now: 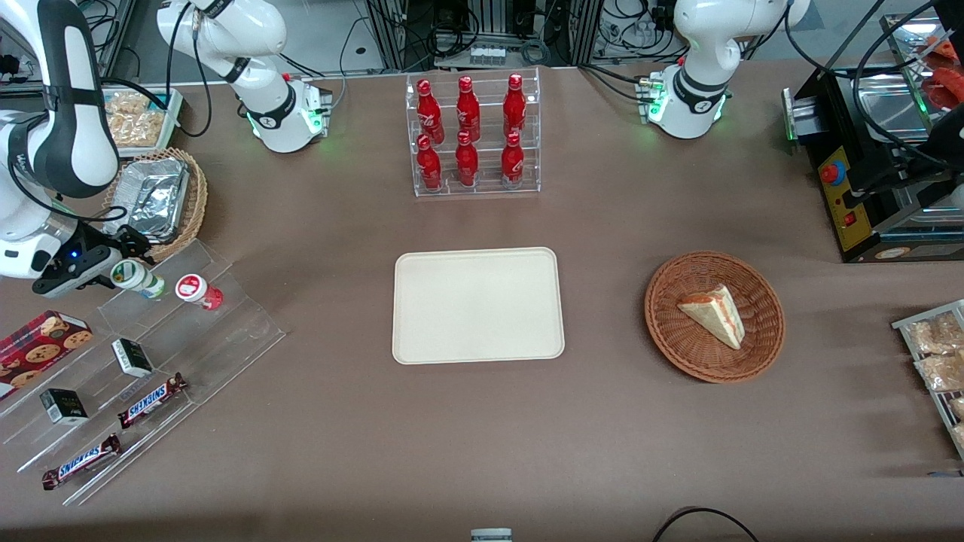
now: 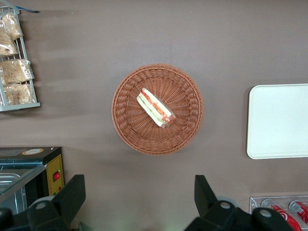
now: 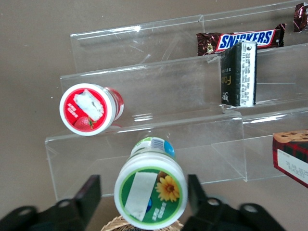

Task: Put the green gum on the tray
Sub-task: 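Close the right gripper around the green-labelled gum tub, then lift the gum tub and carry it over the cream tray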

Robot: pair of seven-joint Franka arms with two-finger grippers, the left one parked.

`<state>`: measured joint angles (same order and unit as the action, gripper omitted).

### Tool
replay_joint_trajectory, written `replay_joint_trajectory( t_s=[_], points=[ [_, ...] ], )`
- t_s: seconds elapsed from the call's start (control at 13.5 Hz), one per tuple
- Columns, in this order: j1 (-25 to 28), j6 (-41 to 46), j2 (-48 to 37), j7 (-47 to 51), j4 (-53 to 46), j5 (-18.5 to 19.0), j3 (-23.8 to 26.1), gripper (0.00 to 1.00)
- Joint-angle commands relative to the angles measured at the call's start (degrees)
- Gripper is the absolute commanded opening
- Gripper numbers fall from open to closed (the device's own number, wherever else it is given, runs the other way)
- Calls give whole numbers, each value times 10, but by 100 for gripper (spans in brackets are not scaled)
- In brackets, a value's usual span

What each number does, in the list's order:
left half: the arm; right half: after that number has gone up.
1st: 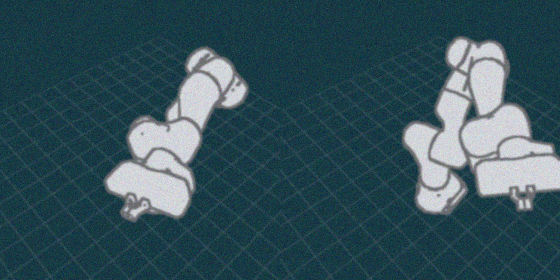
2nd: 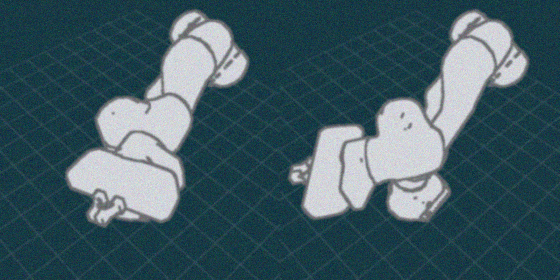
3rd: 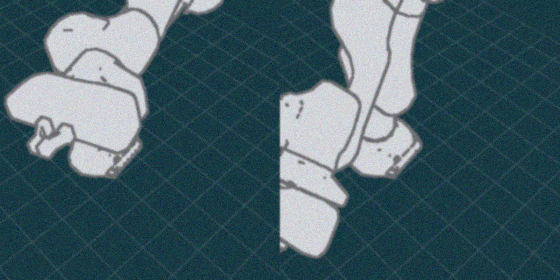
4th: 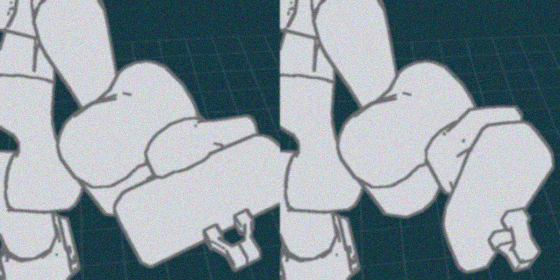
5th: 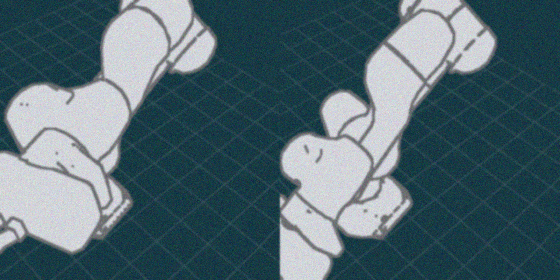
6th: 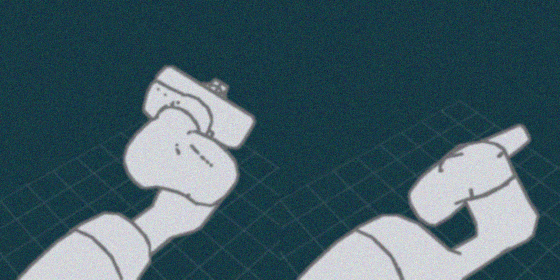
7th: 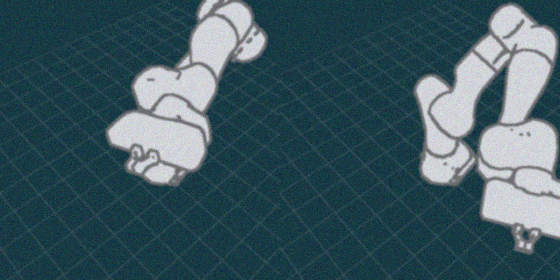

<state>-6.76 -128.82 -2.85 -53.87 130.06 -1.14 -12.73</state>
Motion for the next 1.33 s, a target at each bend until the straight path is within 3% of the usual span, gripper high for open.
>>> replay_joint_trajectory(
  t_s=[0.0,0.15,0.59,0.89,1.26],
  points=[
    [3,-1,6,11,-11,-9,1,0],
    [3,9,6,17,-25,-9,3,0],
    [24,213,7,70,-175,-10,19,0],
    [113,276,7,199,-227,-10,19,0],
    [241,273,15,398,-230,-12,19,0]
  ],
)
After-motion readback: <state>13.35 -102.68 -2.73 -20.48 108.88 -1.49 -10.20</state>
